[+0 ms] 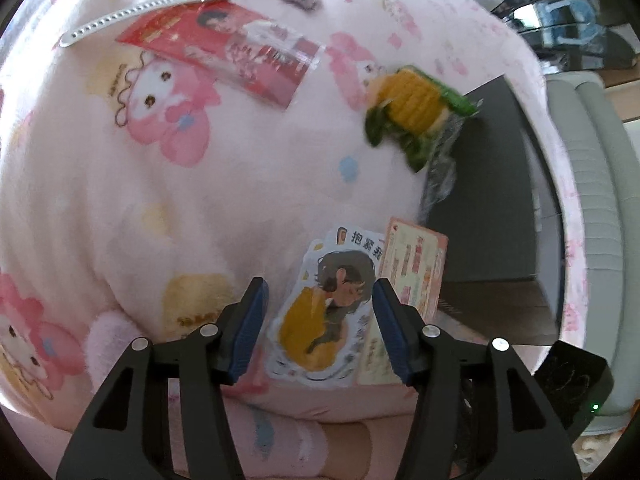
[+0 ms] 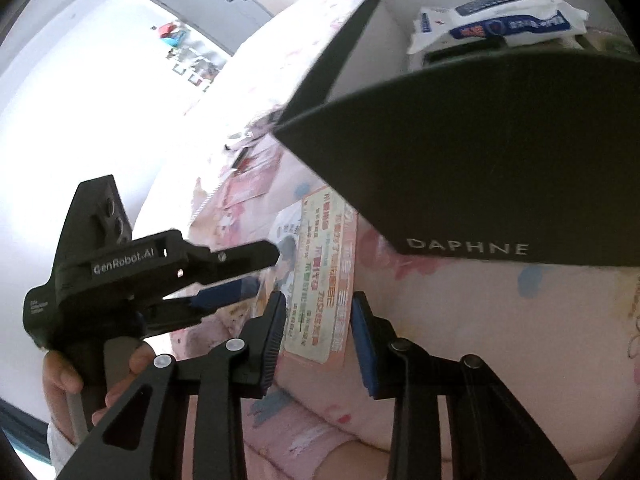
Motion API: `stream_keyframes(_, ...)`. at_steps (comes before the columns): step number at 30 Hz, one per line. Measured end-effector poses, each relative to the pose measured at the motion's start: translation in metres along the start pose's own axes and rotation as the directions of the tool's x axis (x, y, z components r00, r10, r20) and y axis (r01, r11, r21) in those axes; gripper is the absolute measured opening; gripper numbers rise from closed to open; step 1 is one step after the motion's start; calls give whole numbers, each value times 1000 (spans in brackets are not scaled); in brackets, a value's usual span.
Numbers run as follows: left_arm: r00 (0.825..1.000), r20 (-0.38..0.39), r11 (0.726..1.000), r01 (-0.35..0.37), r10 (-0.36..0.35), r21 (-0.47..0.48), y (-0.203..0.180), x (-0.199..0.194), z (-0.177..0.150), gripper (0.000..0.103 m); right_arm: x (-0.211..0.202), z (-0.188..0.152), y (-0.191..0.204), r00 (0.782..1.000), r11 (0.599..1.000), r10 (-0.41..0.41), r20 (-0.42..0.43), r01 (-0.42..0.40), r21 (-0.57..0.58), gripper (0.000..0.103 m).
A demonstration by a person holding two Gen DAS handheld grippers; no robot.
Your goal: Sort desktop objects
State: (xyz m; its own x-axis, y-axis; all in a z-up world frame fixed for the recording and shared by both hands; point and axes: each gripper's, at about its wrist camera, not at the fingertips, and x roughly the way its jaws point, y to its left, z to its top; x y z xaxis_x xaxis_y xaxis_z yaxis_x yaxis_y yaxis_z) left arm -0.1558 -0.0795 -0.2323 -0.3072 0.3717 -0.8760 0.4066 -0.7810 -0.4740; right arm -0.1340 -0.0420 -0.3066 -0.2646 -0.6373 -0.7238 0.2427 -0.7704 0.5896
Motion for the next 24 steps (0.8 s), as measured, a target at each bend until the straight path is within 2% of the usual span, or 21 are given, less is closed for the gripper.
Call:
stream_keyframes(5, 999, -27, 999, -45, 44, -26, 7, 7, 1, 55, 28, 1, -7, 994, 995, -91, -59, 92, 23, 29)
stream_keyframes(8, 997, -46, 998, -56, 56, 10, 0, 13, 0, 56, 39, 4, -13, 993, 994, -101, -66, 104, 45, 29)
stream_keyframes(11, 999, -36, 998, -4, 6, 59, -10, 7, -4, 55, 37, 7, -14, 995, 994, -95, -36, 97, 50, 28)
stream_keyframes(13, 1000, 15, 997, 6, -8, 72, -12, -6, -6, 49, 26, 7, -2, 995, 995, -102, 24, 102, 4, 19)
stream_keyframes(16, 995, 73, 994, 65, -72, 93, -15, -26, -11, 43, 12, 10, 14, 995, 996, -75, 68, 78, -41, 17)
stream_keyframes(18, 987, 102, 988, 110, -122, 109, -17, -39, -15, 40, 3, 13, 21, 995, 997, -45, 89, 50, -59, 16)
stream_keyframes(20, 981, 97, 980, 153, -167, 130, -22, -42, -21, 25, -3, 16, 29, 996, 996, 10, 93, -2, -86, 15)
stream_keyframes(22, 971, 80, 966, 211, -224, 149, -26, -44, -23, 24, -8, 18, 36, 995, 993, 54, 85, -44, -110, 13)
stream_keyframes(23, 969, 87, 962, 216, -232, 165, -27, -49, -28, 24, -21, 18, 35, 994, 991, 65, 88, -54, -124, 13)
stream_keyframes(24, 965, 101, 958, 222, -243, 184, -32, -51, -30, 21, -61, 20, 19, 992, 987, 77, 103, -61, -145, 13)
